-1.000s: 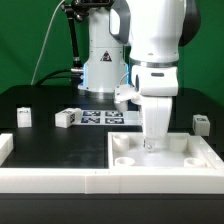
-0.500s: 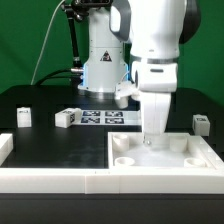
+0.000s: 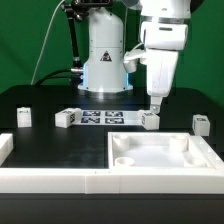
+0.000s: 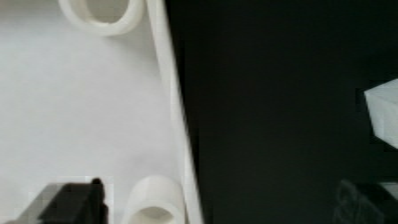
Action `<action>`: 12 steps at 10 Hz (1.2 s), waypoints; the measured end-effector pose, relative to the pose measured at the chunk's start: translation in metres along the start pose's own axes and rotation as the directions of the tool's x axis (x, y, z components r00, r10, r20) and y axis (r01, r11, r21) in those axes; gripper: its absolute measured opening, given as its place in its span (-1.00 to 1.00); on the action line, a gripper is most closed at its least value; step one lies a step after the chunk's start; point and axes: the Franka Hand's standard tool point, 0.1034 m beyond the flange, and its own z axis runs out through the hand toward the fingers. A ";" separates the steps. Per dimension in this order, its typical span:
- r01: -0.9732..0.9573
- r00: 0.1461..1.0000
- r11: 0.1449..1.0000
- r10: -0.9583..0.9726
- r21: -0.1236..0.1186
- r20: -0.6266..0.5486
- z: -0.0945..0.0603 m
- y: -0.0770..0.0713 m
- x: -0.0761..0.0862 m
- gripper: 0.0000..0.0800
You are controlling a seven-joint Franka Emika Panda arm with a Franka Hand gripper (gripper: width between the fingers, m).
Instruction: Assemble one leg
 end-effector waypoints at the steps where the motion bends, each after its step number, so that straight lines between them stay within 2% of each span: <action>1: -0.001 1.000 1.000 0.001 0.002 0.000 0.001 0.000 0.000 0.62; 3: -0.107 0.994 0.994 0.107 0.002 -0.001 0.001 0.000 0.000 0.62; 4: -0.239 0.971 0.971 0.239 0.003 -0.003 0.001 -0.002 0.001 0.62; 5: -0.427 0.904 0.904 0.427 0.008 -0.015 0.003 -0.012 0.002 0.62; 6: -0.576 0.817 0.818 0.576 0.009 -0.027 0.005 -0.024 0.009 0.62; 8: -0.769 0.638 0.639 0.769 0.022 -0.026 0.008 -0.036 0.028 0.62; 9: -0.881 0.470 0.471 0.882 0.040 -0.029 0.012 -0.044 0.045 0.62; 10: -0.913 0.404 0.405 0.914 0.050 -0.028 0.015 -0.048 0.056 0.62; 11: -0.963 0.259 0.260 0.966 0.067 -0.016 0.019 -0.053 0.069 0.62; 12: -0.982 0.175 0.175 0.985 0.078 -0.006 0.022 -0.056 0.082 0.62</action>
Offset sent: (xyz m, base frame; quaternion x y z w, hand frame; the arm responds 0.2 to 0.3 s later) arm 0.0000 0.0000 0.0000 0.0000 0.0000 0.2377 0.9713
